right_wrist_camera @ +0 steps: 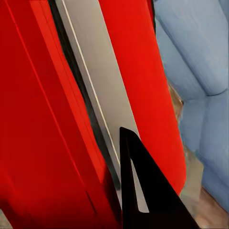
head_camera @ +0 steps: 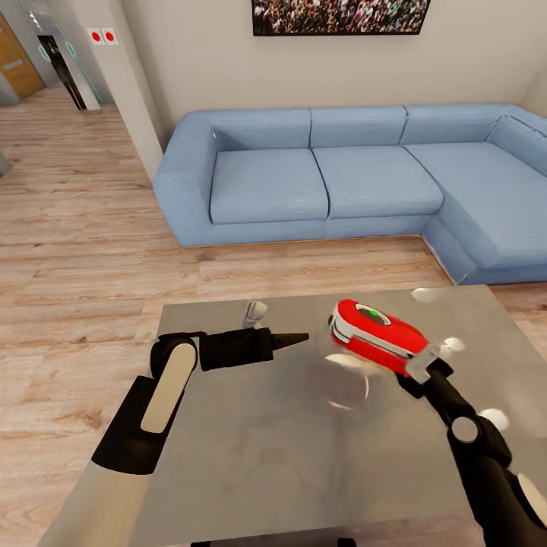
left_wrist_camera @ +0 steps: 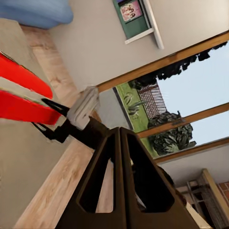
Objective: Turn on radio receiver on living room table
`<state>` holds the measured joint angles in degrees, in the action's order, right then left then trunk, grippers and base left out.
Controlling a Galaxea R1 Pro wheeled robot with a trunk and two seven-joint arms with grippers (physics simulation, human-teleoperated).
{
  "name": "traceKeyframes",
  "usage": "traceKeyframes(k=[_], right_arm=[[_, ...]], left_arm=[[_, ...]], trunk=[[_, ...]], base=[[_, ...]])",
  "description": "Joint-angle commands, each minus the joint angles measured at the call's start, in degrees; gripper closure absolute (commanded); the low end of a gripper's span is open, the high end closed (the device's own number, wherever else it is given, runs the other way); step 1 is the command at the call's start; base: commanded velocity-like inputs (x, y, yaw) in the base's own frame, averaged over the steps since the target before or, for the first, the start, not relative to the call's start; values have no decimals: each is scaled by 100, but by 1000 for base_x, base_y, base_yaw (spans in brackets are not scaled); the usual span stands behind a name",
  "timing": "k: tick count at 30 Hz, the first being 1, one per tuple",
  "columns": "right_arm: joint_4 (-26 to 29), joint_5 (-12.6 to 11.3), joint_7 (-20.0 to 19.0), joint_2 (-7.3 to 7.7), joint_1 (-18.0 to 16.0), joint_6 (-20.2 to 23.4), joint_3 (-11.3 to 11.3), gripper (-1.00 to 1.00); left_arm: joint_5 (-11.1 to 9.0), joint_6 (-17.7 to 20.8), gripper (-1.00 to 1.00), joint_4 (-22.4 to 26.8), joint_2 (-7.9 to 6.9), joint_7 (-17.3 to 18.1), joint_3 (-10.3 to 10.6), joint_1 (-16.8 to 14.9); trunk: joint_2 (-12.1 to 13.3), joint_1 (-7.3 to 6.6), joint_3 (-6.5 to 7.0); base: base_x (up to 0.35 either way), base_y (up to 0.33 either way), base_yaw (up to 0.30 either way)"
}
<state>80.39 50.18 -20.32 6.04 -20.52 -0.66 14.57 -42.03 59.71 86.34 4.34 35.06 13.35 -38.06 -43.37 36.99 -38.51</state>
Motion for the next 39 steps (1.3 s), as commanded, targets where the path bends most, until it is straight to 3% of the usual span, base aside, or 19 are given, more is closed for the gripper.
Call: traceKeyframes(k=[1,3,6,8,13,16,21,28,33,39], right_arm=[[11,-129,-85,0,-69,127,7,100],[27,-445,-417,2,-308,625,35,100],[31,-730,-869,21,-581,1285,83,100],[25,-937,-1181,109,-775,1753,161,100],[-38,-1505,-1464,296,-1162,2550,245,100],[-82,-1713,-1497,341,-1351,2917,255,100],[-462,-1817,-1531,354,-1797,3528,264,100],[-1808,-1791,-1980,368,-2634,4764,250,100],[-2275,-1725,-2068,398,-2858,5268,208,100],[-2892,-1277,-2086,464,-3157,5829,181,100]], left_arm=[[6,2,100,-1,-1,-2,0,0],[29,0,100,-4,-2,-6,0,0],[50,-2,100,-12,-3,-11,1,0],[58,-3,100,-22,-3,-20,1,0],[66,-11,100,-29,0,-34,1,0],[68,-18,100,-30,4,-42,1,0],[72,-31,100,-41,5,-51,4,0],[85,-45,100,-51,9,-64,8,0],[89,-47,100,-55,13,-75,9,0],[93,-55,100,-58,22,-86,16,0]], trunk=[[0,-1,0],[0,-1,0],[0,-1,0],[0,-1,0],[0,-1,0],[0,-1,0],[0,-1,0],[0,-1,0],[0,-1,0],[0,-1,0]], base=[[0,0,0],[0,0,0],[0,0,0],[0,0,0],[0,0,0],[0,0,0],[0,0,0],[0,0,0],[0,0,0],[0,0,0]])
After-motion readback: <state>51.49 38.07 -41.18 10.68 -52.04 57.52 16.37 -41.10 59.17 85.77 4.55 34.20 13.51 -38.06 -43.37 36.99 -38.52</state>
